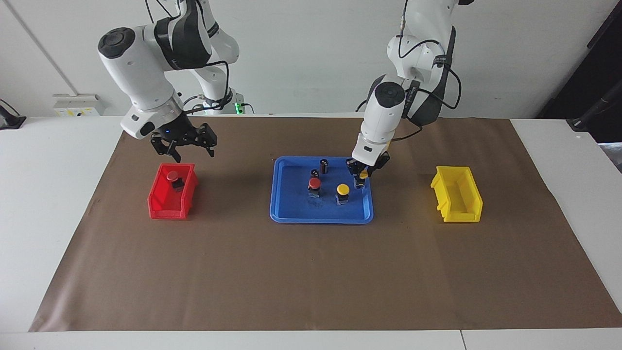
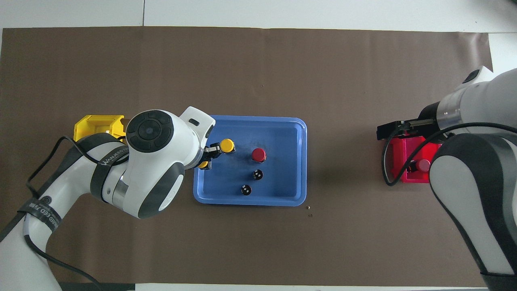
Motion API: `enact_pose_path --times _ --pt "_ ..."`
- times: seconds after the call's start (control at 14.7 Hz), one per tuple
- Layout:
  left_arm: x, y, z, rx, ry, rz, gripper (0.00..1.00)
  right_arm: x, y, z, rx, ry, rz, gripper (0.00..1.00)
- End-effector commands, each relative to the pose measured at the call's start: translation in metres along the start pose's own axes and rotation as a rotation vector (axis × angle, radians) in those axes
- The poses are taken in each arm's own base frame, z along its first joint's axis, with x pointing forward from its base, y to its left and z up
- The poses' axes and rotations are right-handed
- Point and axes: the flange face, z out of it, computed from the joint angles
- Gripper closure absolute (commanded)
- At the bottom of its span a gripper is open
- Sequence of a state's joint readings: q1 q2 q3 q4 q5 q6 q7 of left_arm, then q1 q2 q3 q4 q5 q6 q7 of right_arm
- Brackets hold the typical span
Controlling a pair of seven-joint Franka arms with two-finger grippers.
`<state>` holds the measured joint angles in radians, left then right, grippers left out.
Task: Sort red and yellow buttons by color
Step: 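Drop the yellow button in the yellow bin while the right gripper grasps red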
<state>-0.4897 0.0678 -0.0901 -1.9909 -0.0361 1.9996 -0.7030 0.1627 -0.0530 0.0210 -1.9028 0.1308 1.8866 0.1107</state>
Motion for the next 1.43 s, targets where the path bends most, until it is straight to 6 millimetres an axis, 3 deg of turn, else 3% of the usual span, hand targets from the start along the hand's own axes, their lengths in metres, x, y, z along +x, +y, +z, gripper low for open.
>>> enact_pose_path --times 0.0,0.14,0.27,0.34,0.48,0.55,0.61,0.68,0.82,1.16,1.36 --pt "0.001 -0.045 -0.06 0.003 -0.006 0.071 0.99 0.02 -0.094 0.013 -0.025 0.018 0.066 0.0" --pt "0.021 -0.112 -0.088 0.003 -0.017 0.13 0.99 0.034 -0.182 0.038 -0.095 0.049 0.106 0.0" --pt "0.047 -0.173 -0.093 -0.007 -0.021 0.155 0.99 0.034 -0.221 0.067 -0.096 0.065 0.115 0.0" --pt "0.056 -0.197 -0.09 -0.011 -0.019 0.158 0.99 0.027 -0.244 0.092 -0.111 0.057 0.103 0.0" --pt "0.069 -0.24 -0.086 -0.022 0.0 0.17 0.99 0.019 -0.249 0.127 -0.161 0.076 0.085 0.0" --pt "0.072 -0.257 -0.082 -0.025 0.017 0.173 0.99 0.016 -0.254 0.134 -0.151 0.087 0.12 0.0" --pt "0.072 -0.273 -0.075 -0.027 0.033 0.151 0.99 0.006 -0.27 0.147 -0.158 0.082 0.117 0.0" --pt "0.074 -0.28 -0.068 -0.027 0.052 0.137 0.99 0.002 -0.28 0.164 -0.171 0.074 0.102 0.0" --pt "0.081 -0.287 -0.054 -0.014 0.078 0.129 0.99 0.002 -0.274 0.182 -0.172 0.07 0.102 0.0" --pt "0.08 -0.3 -0.012 -0.014 0.103 0.106 0.99 -0.012 -0.267 0.199 -0.179 0.052 0.094 0.08" --pt "0.075 -0.301 0.013 -0.013 0.106 0.105 0.99 -0.017 -0.263 0.208 -0.17 0.058 0.09 0.18"
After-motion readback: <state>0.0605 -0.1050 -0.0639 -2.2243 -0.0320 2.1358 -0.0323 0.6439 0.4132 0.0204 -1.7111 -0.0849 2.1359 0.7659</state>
